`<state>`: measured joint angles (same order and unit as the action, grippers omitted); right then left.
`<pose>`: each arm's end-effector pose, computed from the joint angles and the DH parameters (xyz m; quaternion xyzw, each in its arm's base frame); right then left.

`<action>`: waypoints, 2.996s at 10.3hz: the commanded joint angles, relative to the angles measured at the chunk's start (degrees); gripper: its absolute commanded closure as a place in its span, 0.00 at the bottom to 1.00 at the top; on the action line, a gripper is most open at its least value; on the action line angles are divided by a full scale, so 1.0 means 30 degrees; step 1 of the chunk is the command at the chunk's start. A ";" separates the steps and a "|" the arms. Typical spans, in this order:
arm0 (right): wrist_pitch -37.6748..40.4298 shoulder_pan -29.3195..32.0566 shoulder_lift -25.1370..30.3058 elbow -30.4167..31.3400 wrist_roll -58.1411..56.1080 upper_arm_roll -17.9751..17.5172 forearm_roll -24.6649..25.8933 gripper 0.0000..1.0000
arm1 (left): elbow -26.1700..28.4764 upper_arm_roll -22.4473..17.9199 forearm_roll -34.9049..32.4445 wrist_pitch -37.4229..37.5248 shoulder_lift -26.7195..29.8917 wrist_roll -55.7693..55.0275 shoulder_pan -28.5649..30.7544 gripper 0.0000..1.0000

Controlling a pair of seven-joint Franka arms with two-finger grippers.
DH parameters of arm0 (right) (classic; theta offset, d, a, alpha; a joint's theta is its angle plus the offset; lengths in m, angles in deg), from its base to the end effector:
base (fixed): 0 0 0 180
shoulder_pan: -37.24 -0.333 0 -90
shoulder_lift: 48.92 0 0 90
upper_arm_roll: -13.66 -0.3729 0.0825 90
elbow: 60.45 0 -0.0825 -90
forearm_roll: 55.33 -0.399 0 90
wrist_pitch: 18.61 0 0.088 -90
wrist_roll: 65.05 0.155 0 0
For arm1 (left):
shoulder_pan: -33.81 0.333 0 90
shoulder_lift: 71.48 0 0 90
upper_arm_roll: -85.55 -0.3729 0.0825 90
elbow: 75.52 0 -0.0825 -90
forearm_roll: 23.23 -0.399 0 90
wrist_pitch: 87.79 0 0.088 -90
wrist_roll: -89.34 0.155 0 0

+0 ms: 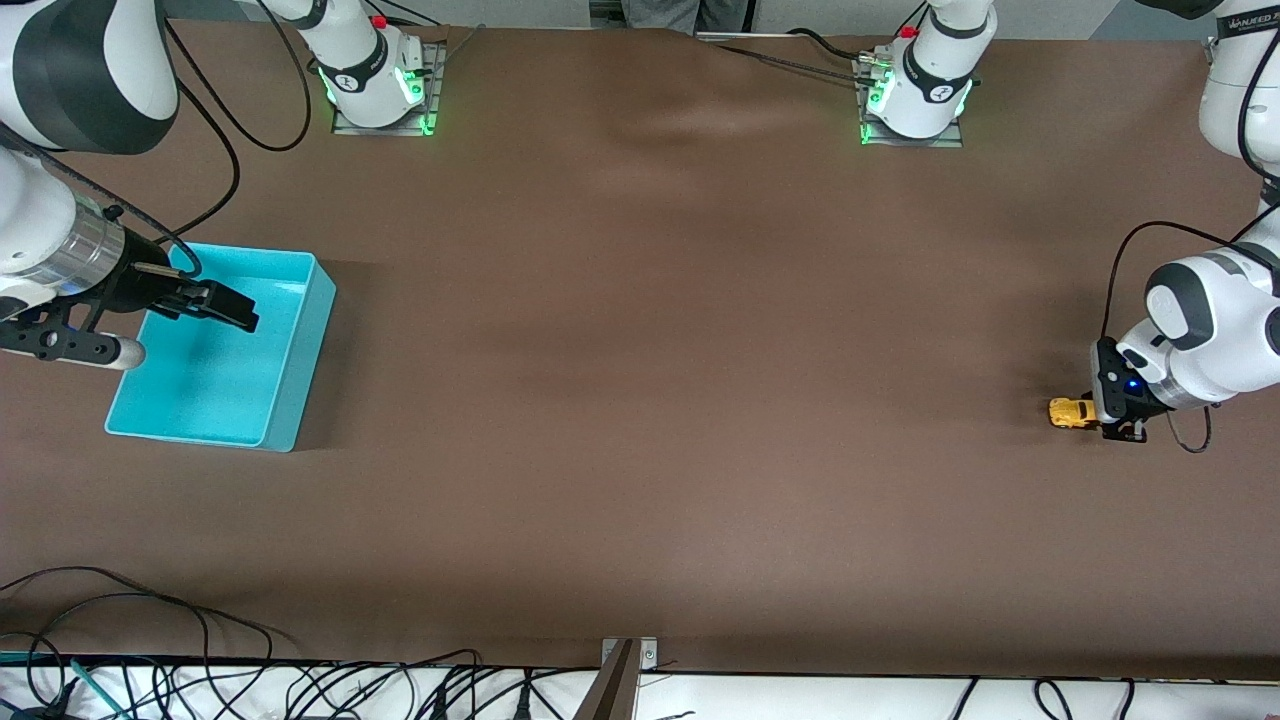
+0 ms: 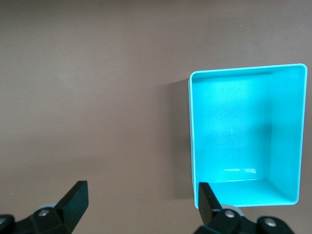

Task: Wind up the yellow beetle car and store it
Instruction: 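Release the car so it rolls toward the turquoise bin, then reach the right gripper to the car and grasp it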

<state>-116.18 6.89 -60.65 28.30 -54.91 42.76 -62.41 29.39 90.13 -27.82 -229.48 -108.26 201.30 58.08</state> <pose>0.6374 0.0583 0.5451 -0.9964 0.0826 0.0134 0.0103 0.6477 0.2372 0.1665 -0.6759 0.7370 0.0003 0.0018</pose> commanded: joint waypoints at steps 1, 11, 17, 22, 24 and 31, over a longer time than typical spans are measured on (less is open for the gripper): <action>0.0150 0.0066 -0.0101 -0.0257 0.0195 -0.0031 -0.0074 0.00 | -0.0516 0.0639 -0.0230 0.1374 0.0478 0.0268 0.0143 0.00; 0.0150 0.0066 -0.0073 -0.0257 0.0195 -0.0031 -0.0074 0.00 | -0.5930 0.1316 -0.0434 1.0511 0.1098 -0.4677 -0.2343 0.00; 0.0150 0.0066 -0.0072 -0.0170 0.0166 -0.0031 -0.0074 0.00 | -0.7546 0.1375 -0.0493 1.3738 0.1536 -1.0003 -0.4424 0.00; 0.0004 0.0037 -0.1121 -0.0110 -0.5929 -0.0089 0.0014 0.00 | -0.7606 0.2363 -0.0141 1.6315 0.4197 -2.0011 -0.5717 0.00; -0.0434 0.0037 -0.2118 -0.0081 -1.1118 -0.0118 -0.0073 0.00 | -0.7548 0.3157 -0.0170 1.6962 0.5808 -2.5285 -0.5746 0.00; -0.5643 0.0037 -0.5721 0.1354 -2.4369 -0.0410 -0.0423 0.00 | -0.4272 -0.0618 0.0999 1.6818 1.1607 -3.5509 -0.9787 0.00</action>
<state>-130.26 6.84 -76.35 31.87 -121.33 42.12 -62.51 10.15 89.41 -26.31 -178.52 -79.94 103.17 30.43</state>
